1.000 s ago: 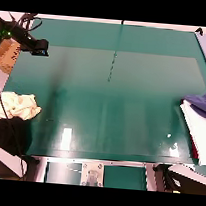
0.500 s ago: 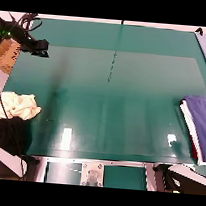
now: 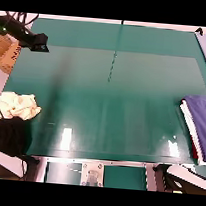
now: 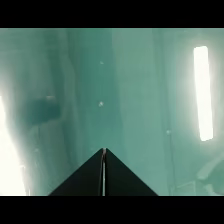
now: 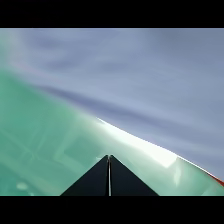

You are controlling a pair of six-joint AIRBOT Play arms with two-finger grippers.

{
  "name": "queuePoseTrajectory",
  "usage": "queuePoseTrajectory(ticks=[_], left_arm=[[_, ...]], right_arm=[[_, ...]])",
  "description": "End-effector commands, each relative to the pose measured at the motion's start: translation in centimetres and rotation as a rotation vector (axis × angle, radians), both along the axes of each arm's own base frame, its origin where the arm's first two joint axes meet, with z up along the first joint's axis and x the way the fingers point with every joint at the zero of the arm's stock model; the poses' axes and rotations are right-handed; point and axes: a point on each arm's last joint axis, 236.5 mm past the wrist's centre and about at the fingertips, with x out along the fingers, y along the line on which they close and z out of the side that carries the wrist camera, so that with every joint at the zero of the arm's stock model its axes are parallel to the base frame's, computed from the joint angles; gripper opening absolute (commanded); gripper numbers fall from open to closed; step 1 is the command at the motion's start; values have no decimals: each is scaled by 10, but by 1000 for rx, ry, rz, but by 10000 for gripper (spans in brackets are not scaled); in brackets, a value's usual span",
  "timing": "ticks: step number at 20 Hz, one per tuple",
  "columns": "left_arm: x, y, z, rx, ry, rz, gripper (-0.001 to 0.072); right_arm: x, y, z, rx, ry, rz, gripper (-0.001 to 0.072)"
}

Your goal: Fold the shirts.

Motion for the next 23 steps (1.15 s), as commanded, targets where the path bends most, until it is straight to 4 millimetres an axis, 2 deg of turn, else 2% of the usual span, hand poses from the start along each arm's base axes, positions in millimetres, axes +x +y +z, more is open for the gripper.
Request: queuePoseTrajectory(ticks=[1,4,7,9,10,12,15,23], left_arm=[[-41,-11,3,-39,74,-7,29],[-98,-19,-23,-68,152,20,29],[-170,-25,-56,-75,222,49,30],[-206,-28,-68,-76,236,60,29],[-216,-28,-70,-76,234,67,30],[-226,-29,-72,-75,234,66,31],[-228,-29,-72,-76,241,63,31],[-219,-28,-71,-75,204,79,31]], right_arm=[[57,58,9,-26,-110,251,17],[57,132,-14,-13,-93,477,17],[36,201,-50,9,-75,632,17],[21,235,-68,24,-59,721,17],[18,247,-74,24,-57,758,17],[17,264,-77,23,-61,814,18],[0,281,-80,58,-6,880,18],[-1,282,-80,59,-3,887,18]])
